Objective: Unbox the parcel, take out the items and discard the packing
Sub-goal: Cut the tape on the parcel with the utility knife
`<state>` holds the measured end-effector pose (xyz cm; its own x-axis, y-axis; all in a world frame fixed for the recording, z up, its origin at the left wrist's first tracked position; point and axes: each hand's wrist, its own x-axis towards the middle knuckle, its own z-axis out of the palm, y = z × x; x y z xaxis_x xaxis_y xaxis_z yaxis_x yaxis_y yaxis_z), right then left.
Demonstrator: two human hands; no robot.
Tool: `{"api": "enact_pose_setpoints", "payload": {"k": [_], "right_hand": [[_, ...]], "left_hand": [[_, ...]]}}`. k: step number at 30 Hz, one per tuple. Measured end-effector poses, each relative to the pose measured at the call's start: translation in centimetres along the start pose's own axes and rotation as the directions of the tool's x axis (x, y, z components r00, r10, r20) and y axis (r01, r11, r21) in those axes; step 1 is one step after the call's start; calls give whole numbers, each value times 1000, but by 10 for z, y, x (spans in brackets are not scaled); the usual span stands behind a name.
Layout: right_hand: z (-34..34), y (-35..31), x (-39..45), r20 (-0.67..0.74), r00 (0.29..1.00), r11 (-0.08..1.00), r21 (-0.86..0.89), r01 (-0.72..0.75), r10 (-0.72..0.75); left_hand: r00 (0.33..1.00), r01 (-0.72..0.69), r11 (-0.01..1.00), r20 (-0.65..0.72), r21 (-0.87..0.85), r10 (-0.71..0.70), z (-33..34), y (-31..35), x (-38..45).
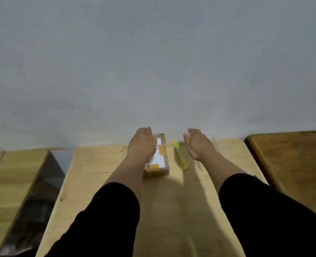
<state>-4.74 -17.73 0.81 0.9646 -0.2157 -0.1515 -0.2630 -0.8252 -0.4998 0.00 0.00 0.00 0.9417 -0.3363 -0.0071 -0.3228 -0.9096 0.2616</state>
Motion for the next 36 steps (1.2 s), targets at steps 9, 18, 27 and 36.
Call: {"api": "enact_pose_setpoints", "payload": {"k": [9, 18, 27, 36], "right_hand": [[109, 71, 32, -8, 996, 987, 134, -85, 87], [150, 89, 47, -232, 972, 999, -2, -42, 40], [145, 77, 50, -230, 973, 974, 220, 57, -5], [137, 33, 60, -81, 991, 863, 487, 136, -111]], "left_hand": [[991, 133, 991, 28, -20, -132, 101, -33, 3], [972, 235, 965, 9, -115, -235, 121, -41, 0], [982, 188, 978, 13, -94, -188, 119, -45, -2], [955, 295, 918, 41, -263, -295, 114, -45, -5]]}}
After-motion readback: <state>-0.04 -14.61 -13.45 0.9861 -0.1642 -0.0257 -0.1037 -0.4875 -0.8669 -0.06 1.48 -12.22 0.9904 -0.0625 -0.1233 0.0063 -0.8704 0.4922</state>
